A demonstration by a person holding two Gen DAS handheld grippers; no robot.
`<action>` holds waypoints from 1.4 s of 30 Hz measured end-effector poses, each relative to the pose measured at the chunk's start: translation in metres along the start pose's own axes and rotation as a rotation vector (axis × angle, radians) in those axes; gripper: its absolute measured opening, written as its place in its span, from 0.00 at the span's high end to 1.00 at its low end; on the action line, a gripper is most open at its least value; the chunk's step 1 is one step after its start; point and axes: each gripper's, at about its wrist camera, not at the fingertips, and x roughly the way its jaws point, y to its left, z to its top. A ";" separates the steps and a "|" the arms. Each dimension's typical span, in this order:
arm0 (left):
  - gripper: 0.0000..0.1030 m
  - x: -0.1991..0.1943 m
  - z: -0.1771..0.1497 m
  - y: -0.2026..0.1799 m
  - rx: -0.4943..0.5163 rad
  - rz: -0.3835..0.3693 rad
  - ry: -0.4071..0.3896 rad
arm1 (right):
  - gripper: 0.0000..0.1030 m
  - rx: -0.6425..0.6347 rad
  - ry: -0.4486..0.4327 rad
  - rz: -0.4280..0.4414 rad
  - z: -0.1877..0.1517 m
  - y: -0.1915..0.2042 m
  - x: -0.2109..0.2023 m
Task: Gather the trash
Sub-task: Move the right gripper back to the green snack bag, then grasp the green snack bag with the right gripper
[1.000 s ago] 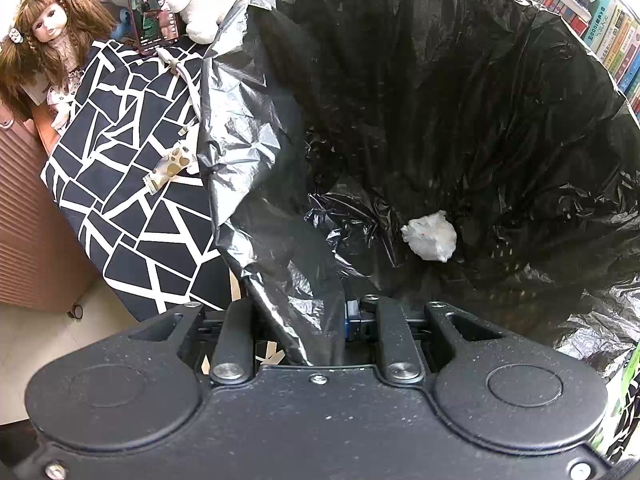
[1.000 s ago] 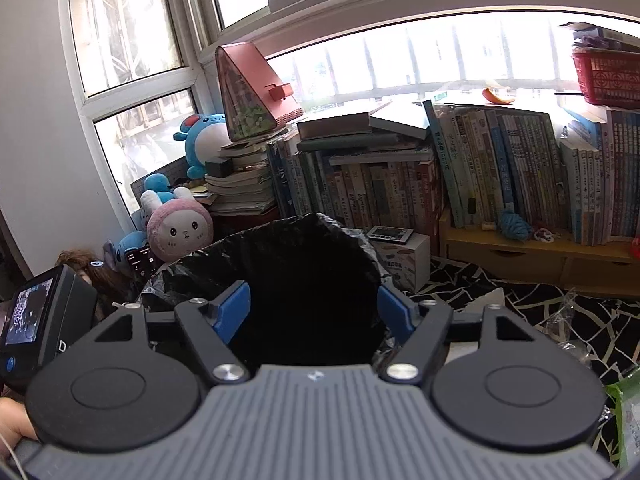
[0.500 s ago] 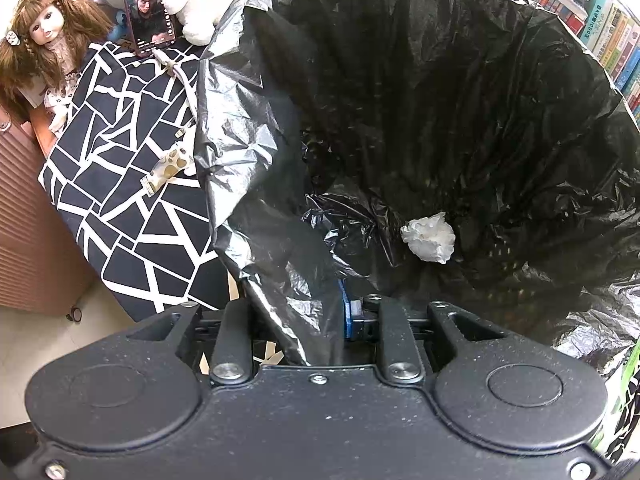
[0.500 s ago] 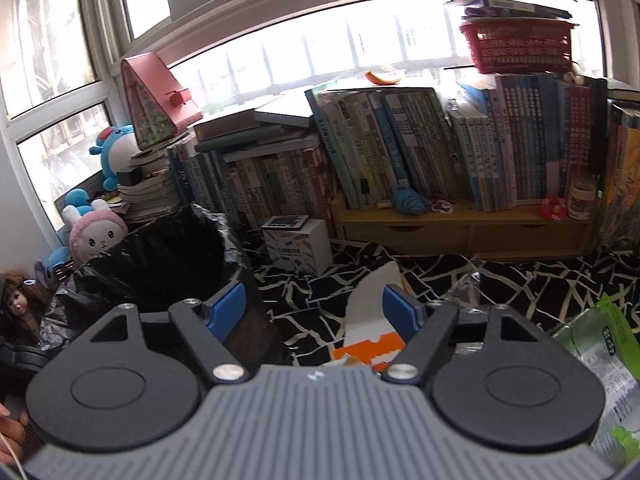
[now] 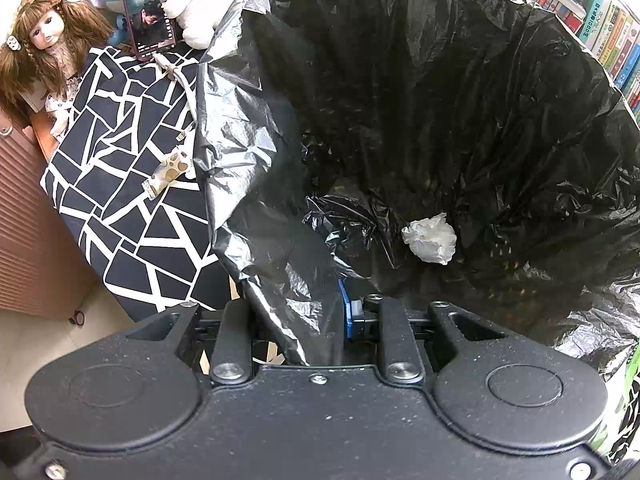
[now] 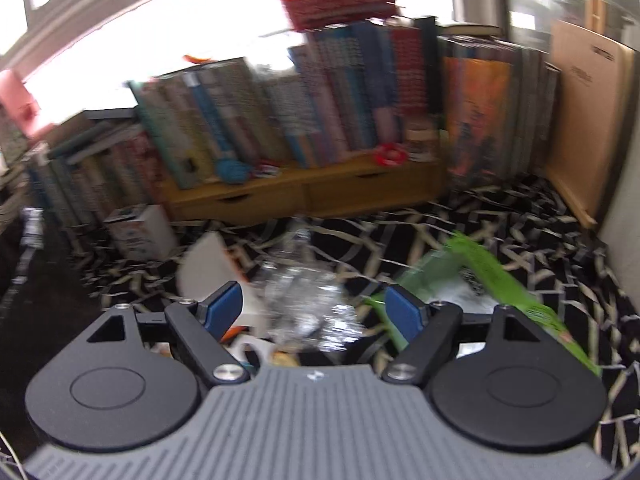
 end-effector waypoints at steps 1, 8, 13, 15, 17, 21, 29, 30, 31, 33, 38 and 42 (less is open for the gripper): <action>0.78 0.000 0.000 0.000 0.000 0.001 -0.001 | 0.16 0.008 0.007 -0.035 -0.002 -0.008 0.003; 0.77 -0.001 -0.001 -0.003 0.005 0.008 -0.007 | 0.16 0.011 0.066 -0.182 -0.025 -0.050 0.022; 0.77 -0.002 0.000 -0.003 0.009 0.016 -0.011 | 0.14 -0.043 0.099 -0.241 -0.045 -0.059 0.038; 0.76 -0.002 0.000 -0.004 0.012 0.020 -0.015 | 0.13 -0.065 0.108 -0.256 -0.053 -0.060 0.045; 0.76 -0.002 0.000 -0.004 0.012 0.021 -0.018 | 0.11 -0.087 0.113 -0.273 -0.062 -0.060 0.051; 0.76 -0.002 0.000 -0.005 0.015 0.026 -0.022 | 0.06 -0.128 0.116 -0.283 -0.074 -0.058 0.061; 0.75 -0.003 -0.001 -0.008 0.023 0.047 -0.028 | 0.01 -0.175 0.182 -0.293 -0.088 -0.060 0.090; 0.75 -0.003 -0.001 -0.008 0.023 0.049 -0.029 | 0.01 -0.179 0.192 -0.300 -0.089 -0.060 0.094; 0.75 -0.003 -0.001 -0.008 0.022 0.050 -0.029 | 0.02 -0.183 0.202 -0.304 -0.090 -0.061 0.097; 0.75 -0.003 -0.001 -0.009 0.021 0.052 -0.031 | 0.09 -0.187 0.228 -0.302 -0.091 -0.064 0.104; 0.75 -0.003 0.000 -0.009 0.021 0.050 -0.031 | 0.85 -0.154 0.276 -0.360 -0.090 -0.066 0.111; 0.76 -0.003 0.000 -0.009 0.029 0.055 -0.031 | 0.94 -0.114 0.230 -0.383 -0.078 -0.065 0.100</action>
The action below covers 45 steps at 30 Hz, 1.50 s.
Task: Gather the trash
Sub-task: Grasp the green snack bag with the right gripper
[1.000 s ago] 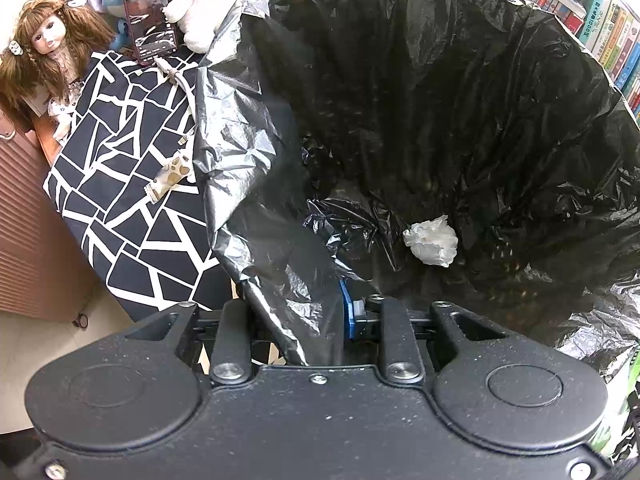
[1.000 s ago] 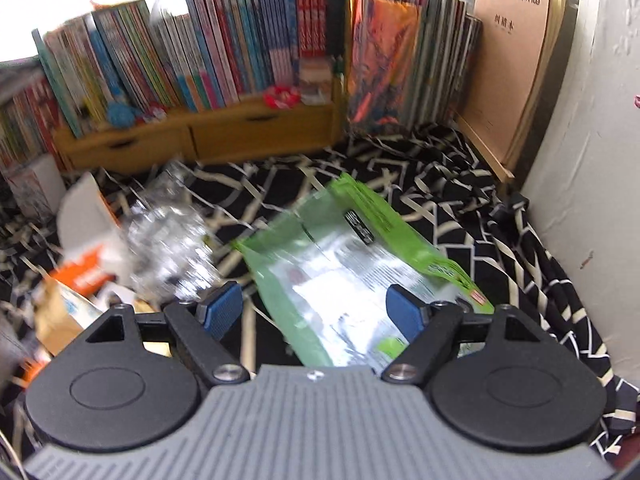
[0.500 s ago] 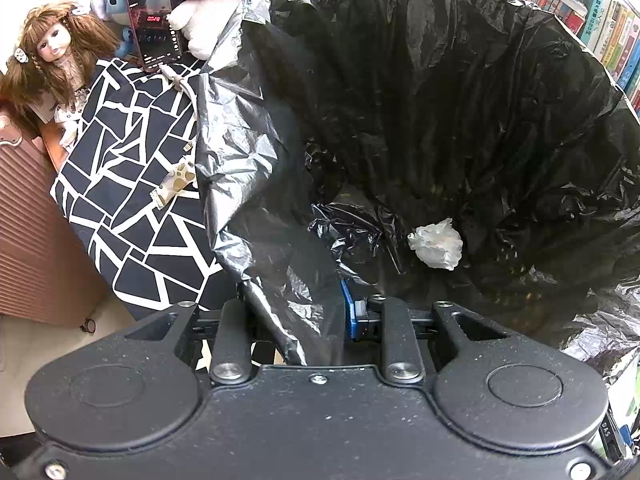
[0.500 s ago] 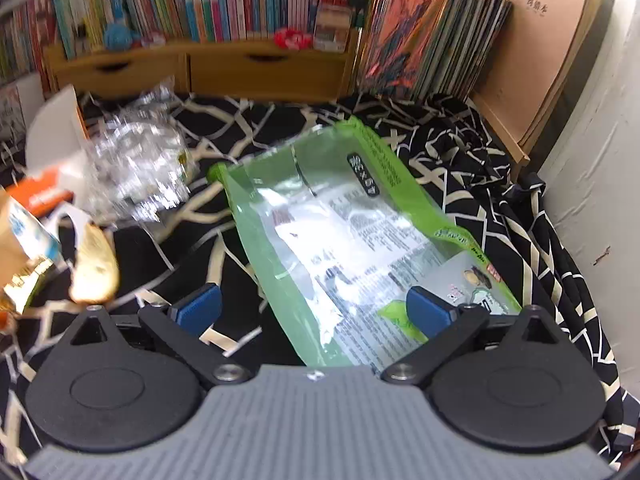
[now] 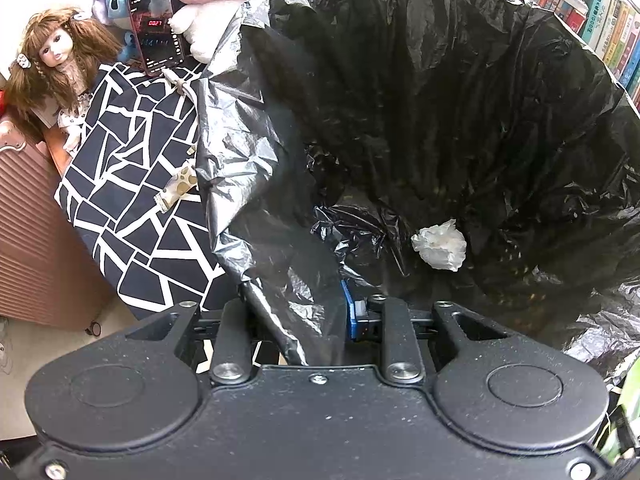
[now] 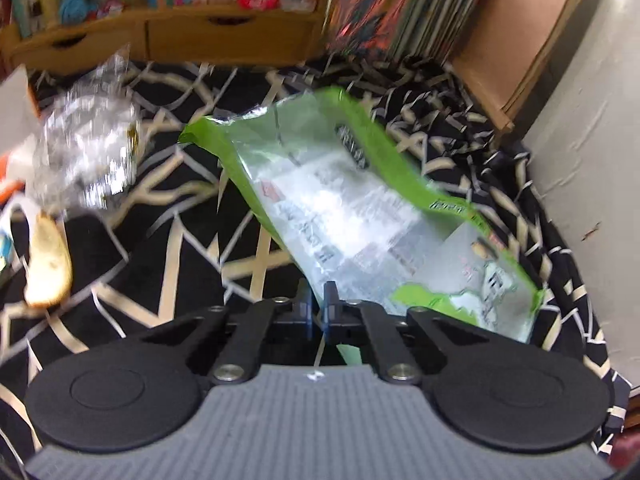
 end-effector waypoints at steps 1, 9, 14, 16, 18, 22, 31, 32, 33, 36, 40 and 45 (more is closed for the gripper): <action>0.76 0.000 0.000 0.000 0.000 0.000 0.001 | 0.96 0.007 -0.020 0.006 0.004 -0.001 -0.006; 0.77 0.001 -0.001 0.001 0.004 -0.003 0.001 | 0.97 0.149 -0.182 0.172 0.053 -0.018 -0.068; 0.77 0.002 0.001 0.003 -0.008 -0.013 0.004 | 0.98 0.204 -0.263 0.280 0.083 -0.018 -0.108; 0.77 0.002 0.001 0.005 -0.012 -0.021 0.005 | 0.98 0.214 -0.281 0.294 0.091 -0.018 -0.115; 0.77 0.003 0.000 0.007 -0.015 -0.025 0.003 | 0.95 0.206 -0.254 0.307 0.097 -0.018 -0.115; 0.77 0.003 0.000 0.009 -0.013 -0.032 0.004 | 0.34 0.164 -0.149 0.305 0.088 -0.019 -0.096; 0.77 0.004 0.001 0.005 -0.003 -0.030 0.006 | 0.00 0.091 -0.066 0.167 0.015 -0.035 -0.059; 0.77 0.004 0.001 0.006 -0.003 -0.030 0.006 | 0.00 0.097 -0.049 0.161 0.010 -0.038 -0.054; 0.77 0.004 0.001 0.005 -0.002 -0.029 0.006 | 0.00 0.104 -0.029 0.154 0.005 -0.040 -0.049; 0.77 0.004 0.001 0.004 0.002 -0.025 0.007 | 0.00 0.136 0.044 0.135 -0.008 -0.048 -0.029; 0.77 0.003 0.001 0.003 0.003 -0.019 0.006 | 0.00 0.171 0.124 0.120 -0.021 -0.052 -0.005; 0.77 0.002 0.001 0.001 0.009 -0.007 -0.002 | 0.00 0.179 0.197 0.137 -0.030 -0.047 0.016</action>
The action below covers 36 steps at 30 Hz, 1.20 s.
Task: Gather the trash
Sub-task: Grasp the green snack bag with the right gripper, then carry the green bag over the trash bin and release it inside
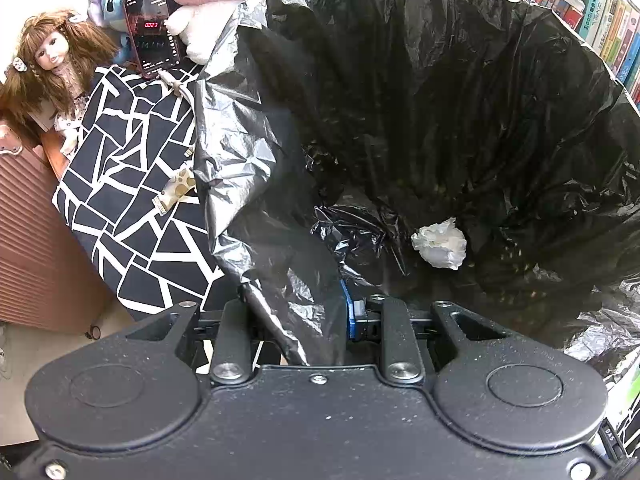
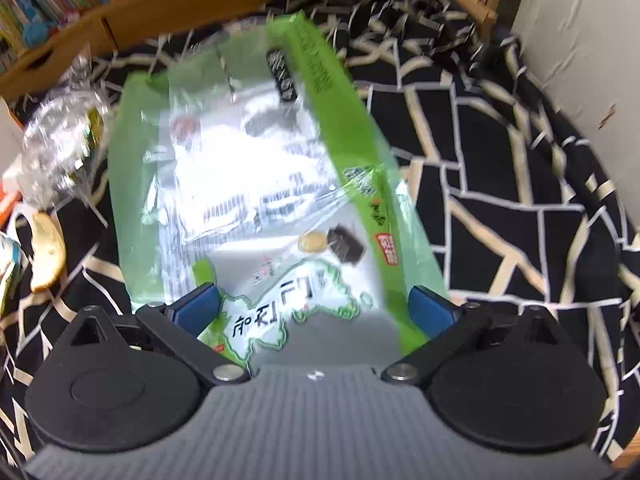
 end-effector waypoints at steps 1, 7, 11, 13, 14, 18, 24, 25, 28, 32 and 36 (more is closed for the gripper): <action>0.77 0.000 0.000 0.000 -0.001 0.000 -0.001 | 0.00 -0.016 -0.008 -0.010 -0.002 0.003 0.000; 0.77 -0.001 -0.001 0.002 -0.007 -0.002 -0.002 | 0.56 -0.053 -0.037 -0.018 -0.003 0.016 -0.020; 0.76 -0.001 -0.001 0.002 -0.008 -0.003 -0.003 | 0.69 -0.023 -0.066 -0.024 0.004 0.024 -0.036; 0.77 -0.001 -0.001 0.002 -0.008 -0.004 -0.003 | 0.71 -0.003 -0.090 0.001 0.009 0.028 -0.047; 0.77 -0.001 -0.001 0.002 -0.009 -0.005 -0.002 | 0.71 0.002 -0.110 0.021 0.011 0.030 -0.054; 0.77 0.000 -0.001 0.003 -0.010 -0.009 -0.003 | 0.73 -0.013 -0.215 0.103 0.026 0.044 -0.089; 0.76 0.000 0.000 0.004 -0.014 -0.016 -0.002 | 0.81 -0.069 -0.374 0.252 0.051 0.072 -0.150; 0.76 0.000 0.000 0.004 -0.015 -0.018 -0.002 | 0.82 -0.086 -0.398 0.275 0.054 0.078 -0.160; 0.76 0.001 0.000 0.005 -0.019 -0.023 -0.001 | 0.84 -0.129 -0.454 0.338 0.063 0.096 -0.185; 0.76 0.001 0.000 0.006 -0.023 -0.033 0.000 | 0.84 -0.133 -0.468 0.409 0.069 0.110 -0.201; 0.76 0.001 0.000 0.007 -0.026 -0.037 0.002 | 0.85 -0.142 -0.483 0.488 0.073 0.120 -0.218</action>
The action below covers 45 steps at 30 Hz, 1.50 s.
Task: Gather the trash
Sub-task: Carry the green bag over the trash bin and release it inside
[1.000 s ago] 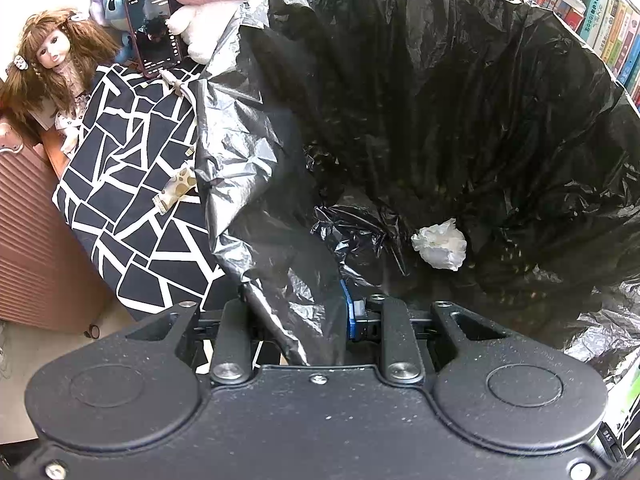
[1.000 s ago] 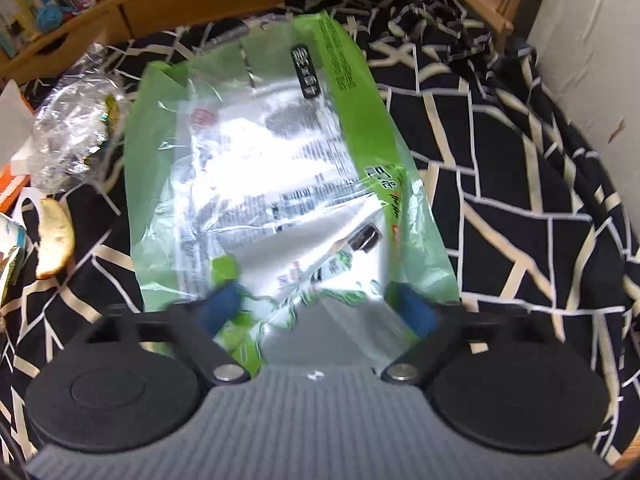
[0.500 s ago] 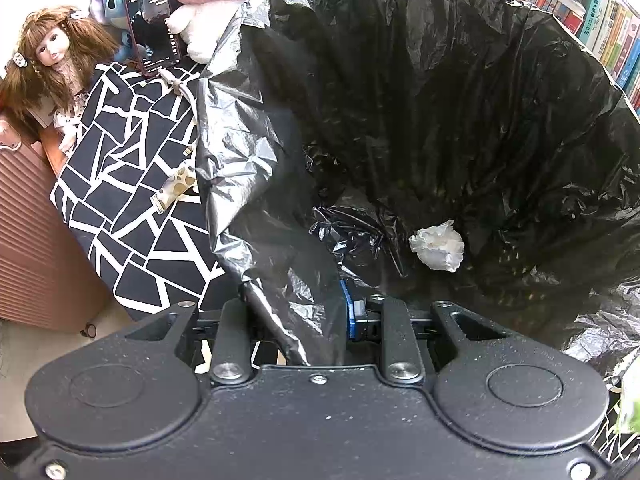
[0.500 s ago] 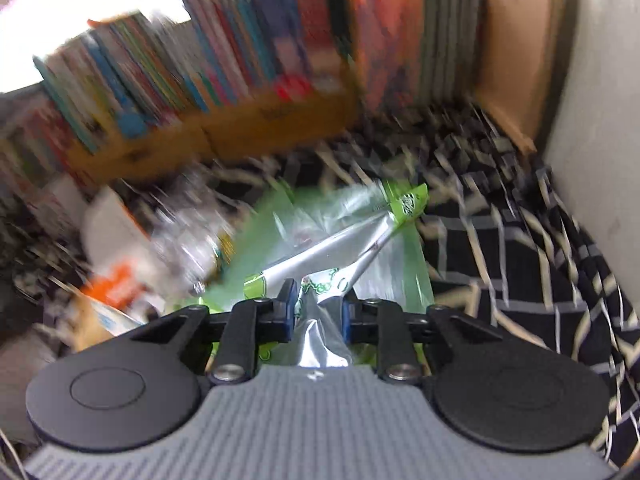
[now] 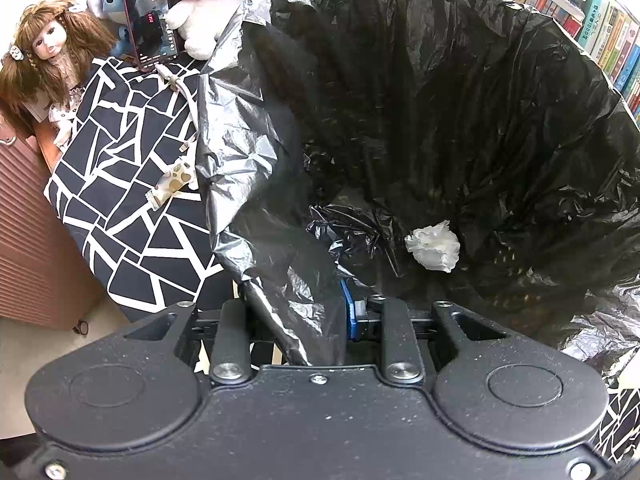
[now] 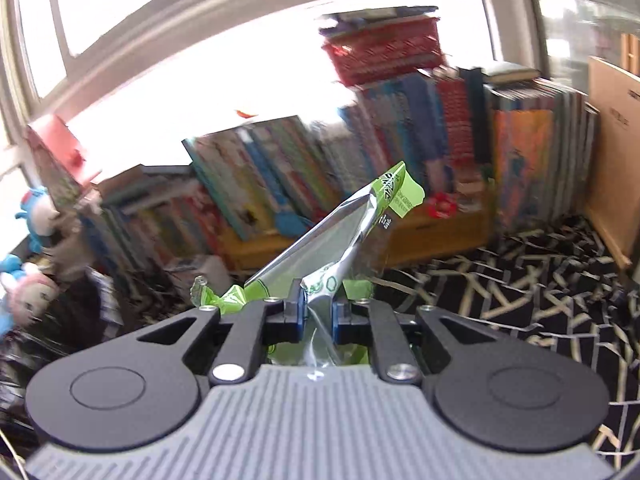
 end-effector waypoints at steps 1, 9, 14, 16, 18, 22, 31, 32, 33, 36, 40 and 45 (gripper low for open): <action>0.76 0.000 0.000 0.000 0.000 0.000 0.000 | 0.85 -0.005 -0.014 0.022 0.005 0.005 -0.003; 0.75 0.001 0.001 0.000 -0.004 -0.004 0.000 | 0.85 -0.032 -0.152 0.222 0.069 0.058 -0.037; 0.75 0.001 0.000 0.001 -0.008 -0.009 -0.002 | 0.85 -0.050 -0.215 0.369 0.110 0.102 -0.056; 0.75 0.001 0.000 0.001 -0.009 -0.009 -0.002 | 0.85 -0.071 -0.249 0.417 0.124 0.121 -0.064; 0.75 0.001 0.000 0.000 -0.010 -0.008 -0.002 | 0.85 -0.081 -0.265 0.470 0.137 0.138 -0.070; 0.74 0.000 0.001 0.000 -0.013 -0.009 -0.002 | 0.85 -0.092 -0.263 0.569 0.153 0.168 -0.078; 0.74 0.001 0.000 -0.001 -0.007 -0.012 -0.003 | 0.85 -0.157 -0.075 0.645 0.127 0.197 -0.048; 0.73 0.001 0.001 -0.001 -0.006 -0.012 -0.002 | 0.85 -0.158 -0.037 0.638 0.123 0.199 -0.040; 0.73 0.000 0.001 -0.001 -0.005 -0.012 -0.002 | 0.85 -0.161 0.000 0.629 0.116 0.199 -0.031; 0.73 0.000 0.001 -0.001 -0.003 -0.013 -0.003 | 0.85 -0.159 0.118 0.626 0.093 0.199 -0.008; 0.73 0.000 0.001 -0.001 -0.003 -0.014 -0.003 | 0.85 -0.142 0.288 0.616 0.058 0.202 0.025; 0.73 0.000 0.001 -0.001 -0.003 -0.014 -0.003 | 0.85 -0.167 0.454 0.563 0.018 0.209 0.061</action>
